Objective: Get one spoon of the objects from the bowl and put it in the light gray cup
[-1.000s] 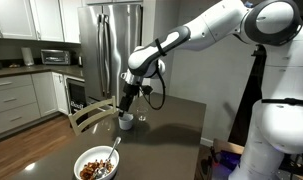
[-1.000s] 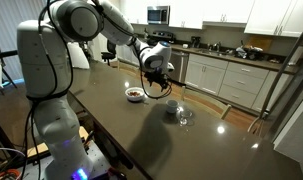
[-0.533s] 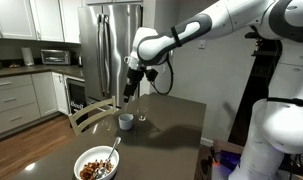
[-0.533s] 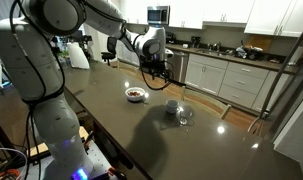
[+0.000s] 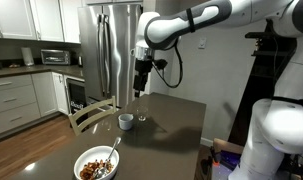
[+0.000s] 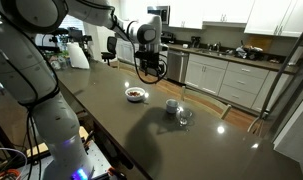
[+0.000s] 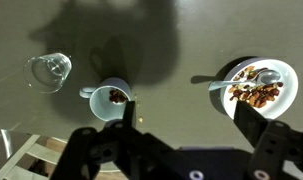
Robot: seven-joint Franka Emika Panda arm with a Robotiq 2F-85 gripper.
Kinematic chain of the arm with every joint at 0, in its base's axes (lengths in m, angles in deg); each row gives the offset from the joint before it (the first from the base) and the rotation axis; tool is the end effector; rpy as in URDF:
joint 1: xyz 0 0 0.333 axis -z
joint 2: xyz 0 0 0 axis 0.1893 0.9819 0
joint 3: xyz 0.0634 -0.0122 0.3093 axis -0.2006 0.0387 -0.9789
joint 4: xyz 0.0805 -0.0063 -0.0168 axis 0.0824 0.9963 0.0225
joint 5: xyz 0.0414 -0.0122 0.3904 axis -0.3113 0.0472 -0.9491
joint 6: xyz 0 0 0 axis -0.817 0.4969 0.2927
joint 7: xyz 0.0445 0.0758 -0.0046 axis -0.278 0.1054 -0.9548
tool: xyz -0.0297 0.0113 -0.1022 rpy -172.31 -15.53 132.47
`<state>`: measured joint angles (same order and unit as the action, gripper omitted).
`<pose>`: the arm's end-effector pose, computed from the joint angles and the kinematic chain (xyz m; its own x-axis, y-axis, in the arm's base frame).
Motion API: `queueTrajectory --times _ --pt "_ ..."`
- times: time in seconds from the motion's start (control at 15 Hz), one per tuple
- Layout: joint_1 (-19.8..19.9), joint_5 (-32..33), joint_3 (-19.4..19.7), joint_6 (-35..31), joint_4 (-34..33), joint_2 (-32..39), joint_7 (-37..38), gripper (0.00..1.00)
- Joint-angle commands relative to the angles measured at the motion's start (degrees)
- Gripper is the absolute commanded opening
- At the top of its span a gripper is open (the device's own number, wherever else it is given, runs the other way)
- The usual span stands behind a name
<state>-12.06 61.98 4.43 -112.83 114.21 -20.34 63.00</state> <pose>0.5164 0.0301 0.4887 0.9695 0.2310 0.0817 0.2330 -0.9723 -0.0160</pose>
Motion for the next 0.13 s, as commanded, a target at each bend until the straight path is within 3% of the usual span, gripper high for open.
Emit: queueTrajectory --times 0.0,0.07 --pt "-0.48 0.09 0.28 1.22 -0.09 -0.66 0.59 1.00" --pt "-0.52 0.10 0.20 1.84 -0.09 -1.16 0.78 1.00"
